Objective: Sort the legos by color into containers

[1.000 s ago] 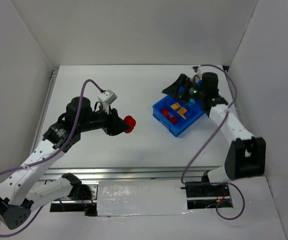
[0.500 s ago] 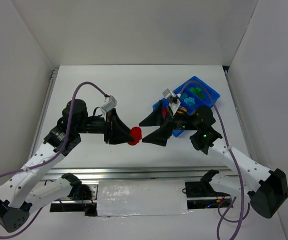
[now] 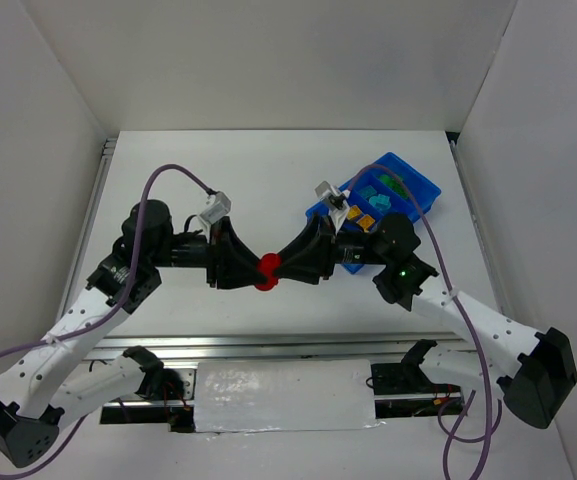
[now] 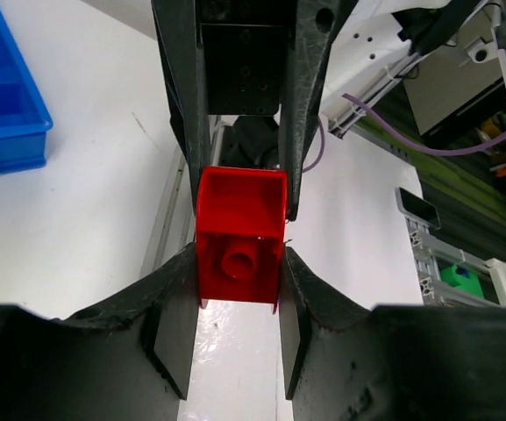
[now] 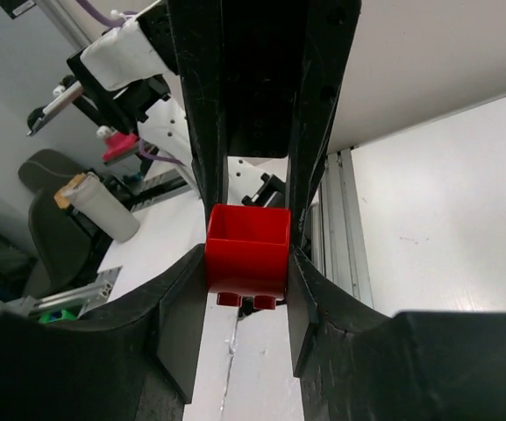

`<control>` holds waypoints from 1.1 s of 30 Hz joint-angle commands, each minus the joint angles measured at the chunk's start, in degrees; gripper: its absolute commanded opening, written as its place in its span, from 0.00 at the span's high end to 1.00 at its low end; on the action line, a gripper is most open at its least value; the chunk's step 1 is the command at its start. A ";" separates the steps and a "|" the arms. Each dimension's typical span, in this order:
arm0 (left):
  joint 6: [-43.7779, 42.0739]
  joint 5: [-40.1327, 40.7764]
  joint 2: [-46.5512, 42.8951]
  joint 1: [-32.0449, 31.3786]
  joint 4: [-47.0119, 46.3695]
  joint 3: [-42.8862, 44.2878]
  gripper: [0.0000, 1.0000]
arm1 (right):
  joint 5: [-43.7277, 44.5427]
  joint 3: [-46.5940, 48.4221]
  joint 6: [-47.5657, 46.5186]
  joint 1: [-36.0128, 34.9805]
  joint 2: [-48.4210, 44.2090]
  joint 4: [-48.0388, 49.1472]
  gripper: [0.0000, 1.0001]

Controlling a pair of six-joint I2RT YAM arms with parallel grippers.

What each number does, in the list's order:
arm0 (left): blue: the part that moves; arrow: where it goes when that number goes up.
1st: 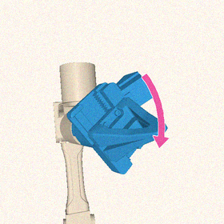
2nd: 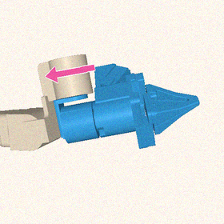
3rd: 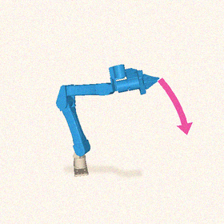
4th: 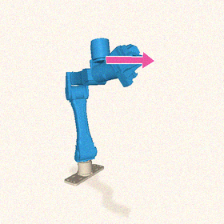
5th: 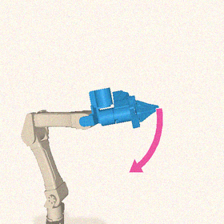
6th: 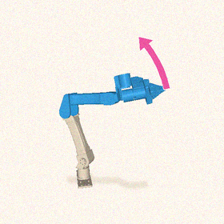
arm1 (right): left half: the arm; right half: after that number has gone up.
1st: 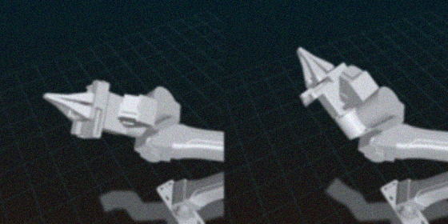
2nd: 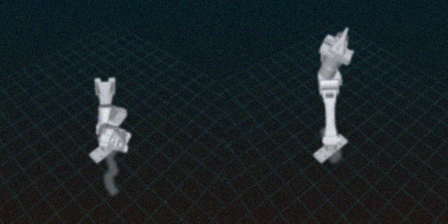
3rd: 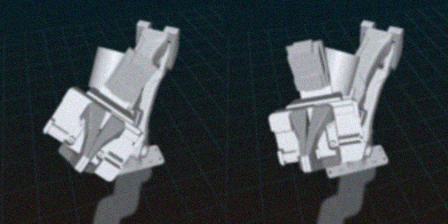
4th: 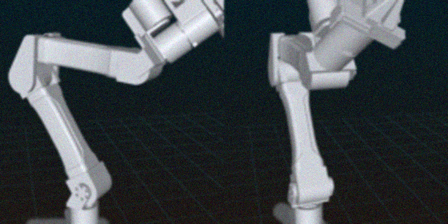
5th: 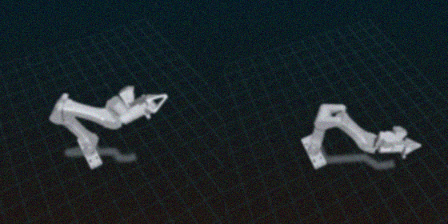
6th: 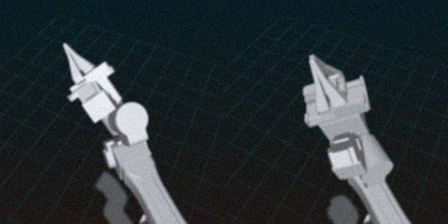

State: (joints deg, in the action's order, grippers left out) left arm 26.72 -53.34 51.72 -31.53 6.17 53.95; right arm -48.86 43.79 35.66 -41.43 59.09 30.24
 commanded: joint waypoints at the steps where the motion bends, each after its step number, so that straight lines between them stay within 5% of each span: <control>1: -1.23 1.55 0.04 -0.55 -1.96 1.59 0.63 | 1.66 -0.63 -1.46 -1.02 -0.03 3.61 1.00; 4: -3.68 11.71 0.65 -0.55 5.30 3.86 0.01 | 13.37 0.50 -6.38 -0.32 -1.25 -6.64 1.00; 7: -4.57 27.26 2.32 -0.55 14.71 8.79 0.01 | 25.36 2.61 -8.94 3.10 -0.38 -20.80 1.00; 8: -4.14 39.77 3.72 -0.46 21.09 10.11 0.00 | 32.35 2.88 -8.94 4.24 -0.12 -23.53 1.00; 11: -2.64 60.37 5.93 -0.38 31.14 14.33 0.01 | 48.01 3.06 -4.03 11.26 1.02 -36.34 1.00; 14: -2.81 69.13 4.27 -0.20 32.76 13.20 0.01 | 56.02 3.14 0.89 18.92 3.13 -42.69 1.00; 18: -4.48 69.43 1.98 -0.20 32.06 7.76 0.01 | 65.20 5.95 1.08 20.34 10.66 -47.28 1.00; 33: -5.98 67.67 2.59 -0.11 29.95 2.74 0.01 | 65.39 9.56 0.46 20.78 16.85 -47.29 1.00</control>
State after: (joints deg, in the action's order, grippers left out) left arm 22.35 13.78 54.41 -31.83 38.00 56.49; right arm 15.27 51.46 35.75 -20.73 75.79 -17.58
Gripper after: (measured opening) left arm 0.994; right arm 0.441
